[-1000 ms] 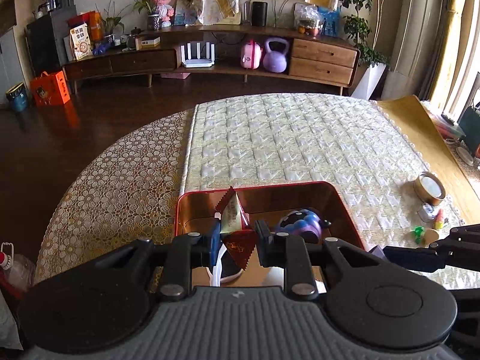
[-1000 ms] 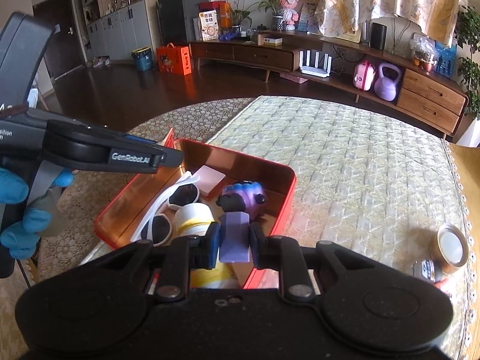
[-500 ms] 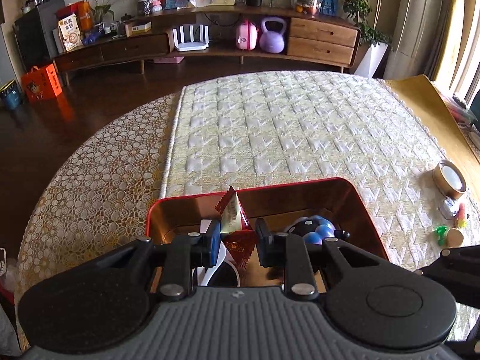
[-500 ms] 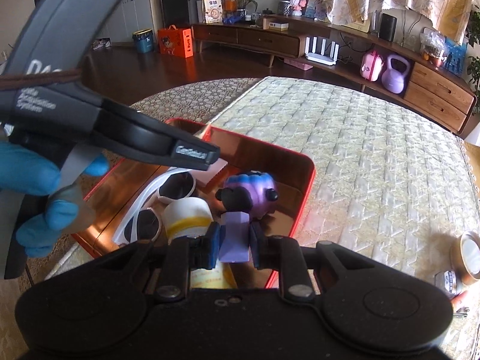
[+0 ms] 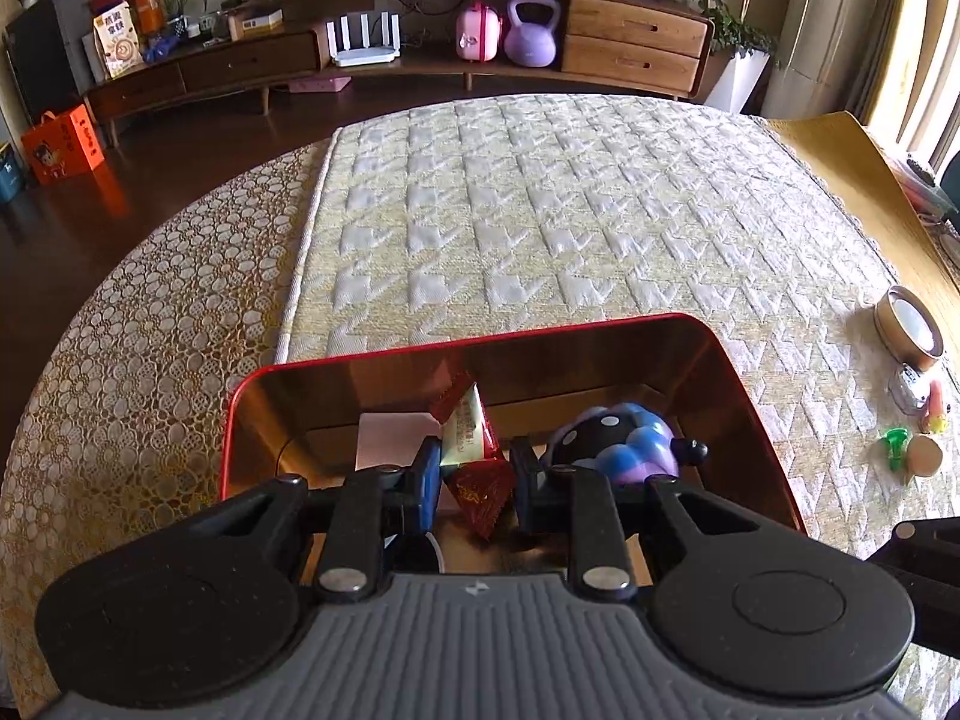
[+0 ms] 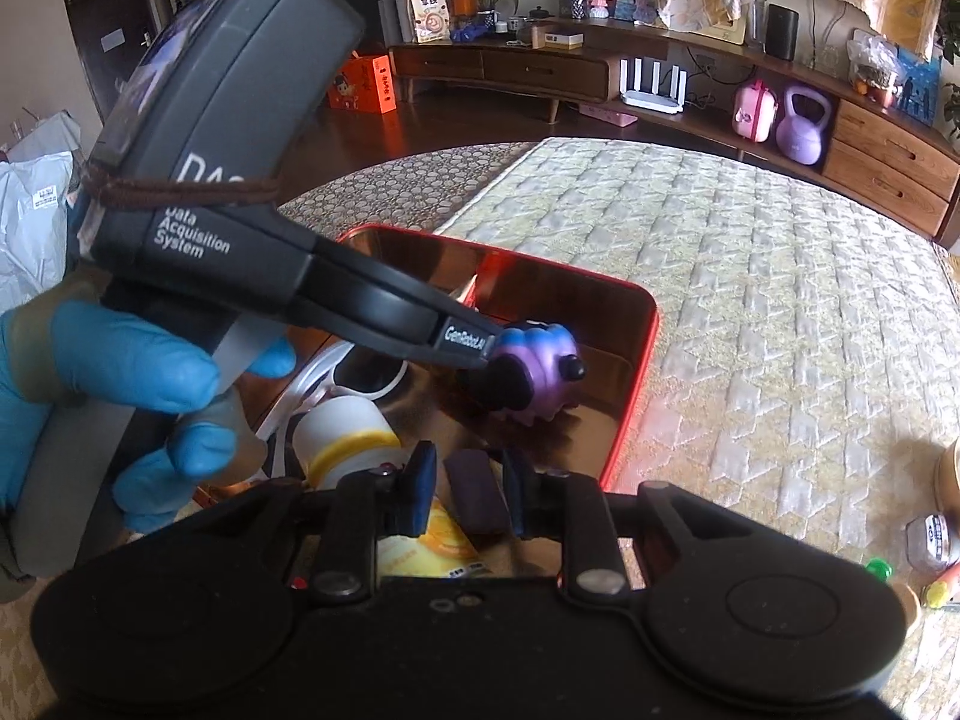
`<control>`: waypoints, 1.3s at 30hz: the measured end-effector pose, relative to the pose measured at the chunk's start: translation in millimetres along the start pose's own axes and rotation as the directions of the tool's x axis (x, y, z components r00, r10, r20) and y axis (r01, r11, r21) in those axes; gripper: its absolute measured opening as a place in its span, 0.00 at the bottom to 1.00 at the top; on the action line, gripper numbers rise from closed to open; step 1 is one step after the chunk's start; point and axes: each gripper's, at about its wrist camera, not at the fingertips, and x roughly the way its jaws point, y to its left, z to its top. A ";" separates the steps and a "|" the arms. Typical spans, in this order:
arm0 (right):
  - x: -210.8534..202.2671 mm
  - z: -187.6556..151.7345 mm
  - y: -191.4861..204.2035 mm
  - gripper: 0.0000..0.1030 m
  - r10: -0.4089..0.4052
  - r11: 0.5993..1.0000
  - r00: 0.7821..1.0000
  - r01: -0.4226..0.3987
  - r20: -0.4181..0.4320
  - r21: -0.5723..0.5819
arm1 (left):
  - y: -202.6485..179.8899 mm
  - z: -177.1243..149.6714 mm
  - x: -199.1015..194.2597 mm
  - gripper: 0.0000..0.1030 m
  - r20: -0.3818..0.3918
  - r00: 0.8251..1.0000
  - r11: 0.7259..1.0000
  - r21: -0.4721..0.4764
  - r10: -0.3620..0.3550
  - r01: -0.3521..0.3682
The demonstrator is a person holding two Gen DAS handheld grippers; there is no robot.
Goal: Organize rigid objects
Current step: 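Open the left gripper releasing the sachet while the right gripper releases the purple block, then move both grippers back toward the beige ball and pink tube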
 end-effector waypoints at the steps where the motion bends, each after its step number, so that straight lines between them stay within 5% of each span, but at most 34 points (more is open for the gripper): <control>1: -0.8 -0.1 -1.1 0.24 0.001 1.000 1.000 -0.001 0.001 0.006 | 0.4 -0.4 -0.1 0.23 0.000 1.000 1.000 -0.004 -0.001 0.001; 17: -20.7 -6.2 -5.8 0.38 0.030 0.998 0.999 -0.032 0.029 0.048 | 1.8 -9.2 -16.8 0.29 -0.014 1.000 0.998 -0.063 0.002 -0.002; 19: -25.0 -7.5 -5.2 0.42 0.022 0.999 0.999 -0.024 0.043 0.048 | 2.3 -10.6 -21.3 0.34 -0.013 1.000 0.997 -0.071 0.005 -0.006; 21: -30.3 -8.8 -4.4 0.45 0.019 0.999 0.998 -0.021 0.056 0.043 | 3.1 -12.9 -27.8 0.54 0.001 1.000 0.997 -0.078 0.011 -0.011; 23: -36.2 -10.6 -2.8 0.47 0.017 0.999 0.998 -0.020 0.065 0.043 | 3.5 -15.3 -36.1 0.61 0.023 1.000 0.997 -0.081 0.014 -0.012; 26: -44.8 -13.7 -3.7 0.48 0.023 0.998 0.997 -0.027 0.074 0.053 | 3.5 -17.9 -46.4 0.61 0.036 0.999 0.996 -0.085 0.014 -0.011; 34: -78.6 -25.9 -10.0 0.79 0.041 0.995 0.991 -0.051 0.126 0.082 | -7.2 -26.9 -78.5 0.61 0.080 0.997 0.997 -0.075 0.008 -0.002; 39: -102.3 -34.3 -16.0 0.86 0.045 0.994 0.984 -0.061 0.170 0.093 | -20.9 -33.1 -98.3 0.71 0.117 0.993 0.999 -0.051 -0.004 0.010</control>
